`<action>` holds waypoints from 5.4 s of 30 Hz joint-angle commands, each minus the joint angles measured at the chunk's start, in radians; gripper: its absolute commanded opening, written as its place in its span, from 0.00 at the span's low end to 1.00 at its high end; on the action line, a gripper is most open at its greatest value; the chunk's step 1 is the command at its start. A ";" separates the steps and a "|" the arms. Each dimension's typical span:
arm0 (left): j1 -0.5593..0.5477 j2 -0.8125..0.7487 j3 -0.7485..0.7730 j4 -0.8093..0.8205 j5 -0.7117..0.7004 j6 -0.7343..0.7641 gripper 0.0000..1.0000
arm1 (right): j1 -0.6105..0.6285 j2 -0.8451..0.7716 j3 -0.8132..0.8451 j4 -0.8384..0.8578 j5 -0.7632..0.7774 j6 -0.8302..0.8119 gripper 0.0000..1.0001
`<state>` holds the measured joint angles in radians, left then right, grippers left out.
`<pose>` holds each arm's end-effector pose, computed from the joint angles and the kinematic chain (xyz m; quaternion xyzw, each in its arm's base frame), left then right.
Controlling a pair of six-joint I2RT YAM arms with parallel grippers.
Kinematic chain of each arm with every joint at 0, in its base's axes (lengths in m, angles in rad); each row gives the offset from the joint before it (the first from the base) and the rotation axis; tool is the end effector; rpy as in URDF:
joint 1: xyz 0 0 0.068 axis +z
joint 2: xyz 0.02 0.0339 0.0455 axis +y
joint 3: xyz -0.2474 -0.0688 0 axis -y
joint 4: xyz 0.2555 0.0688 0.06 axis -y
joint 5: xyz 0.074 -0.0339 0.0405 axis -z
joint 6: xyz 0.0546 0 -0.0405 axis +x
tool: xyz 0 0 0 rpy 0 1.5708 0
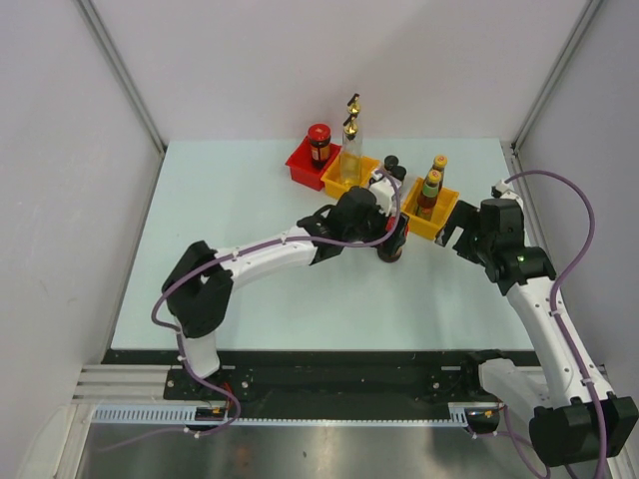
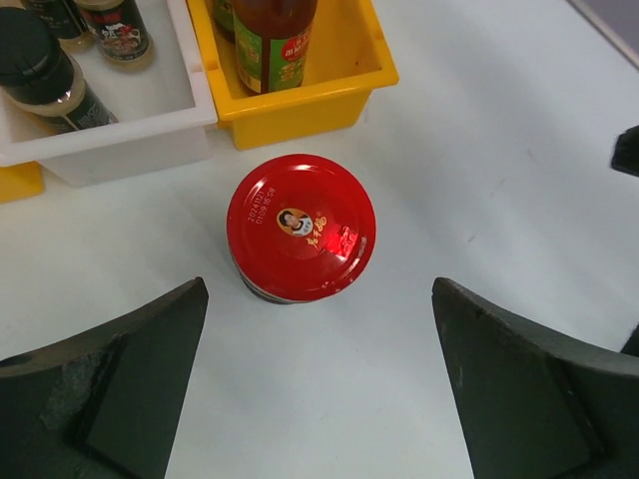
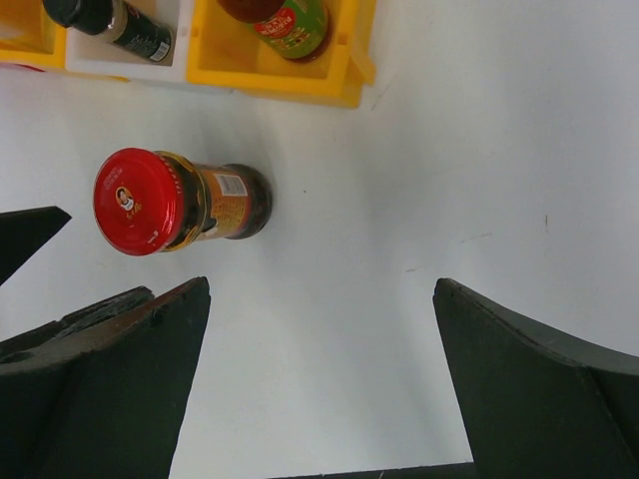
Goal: Organize the condiment bottles
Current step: Pick up the bottle from the center of the board, then place the bottle in the storage box, then reset both arms
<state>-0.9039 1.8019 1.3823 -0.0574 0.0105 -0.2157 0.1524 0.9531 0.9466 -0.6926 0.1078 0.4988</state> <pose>0.2771 -0.3529 0.2460 0.2907 0.8031 -0.2799 0.4383 0.2290 0.0292 0.2910 0.1784 0.8877 0.0886 0.4150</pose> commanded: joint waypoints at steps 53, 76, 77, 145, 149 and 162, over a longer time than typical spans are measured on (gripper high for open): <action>0.232 0.008 0.254 -0.093 -0.211 0.056 0.00 | -0.033 -0.017 0.004 -0.021 0.009 -0.022 1.00; 0.493 0.316 0.689 0.013 -0.199 0.050 0.00 | -0.047 0.032 0.004 0.005 0.029 -0.040 1.00; 0.497 0.335 0.693 0.019 -0.193 0.045 0.00 | -0.048 0.035 0.004 0.007 0.029 -0.043 1.00; 0.500 0.150 0.459 -0.125 -0.294 0.061 1.00 | -0.057 0.049 0.004 0.024 -0.032 -0.031 1.00; 0.500 -0.008 0.354 -0.251 -0.299 0.006 1.00 | -0.059 0.035 0.004 0.025 -0.046 -0.042 1.00; 0.499 -0.631 -0.266 -0.441 -0.129 -0.151 1.00 | -0.057 -0.033 -0.008 0.065 -0.040 -0.131 1.00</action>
<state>-0.3992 1.3365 1.2781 -0.4412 -0.2070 -0.3008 0.0975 0.9695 0.9463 -0.6743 0.0719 0.4057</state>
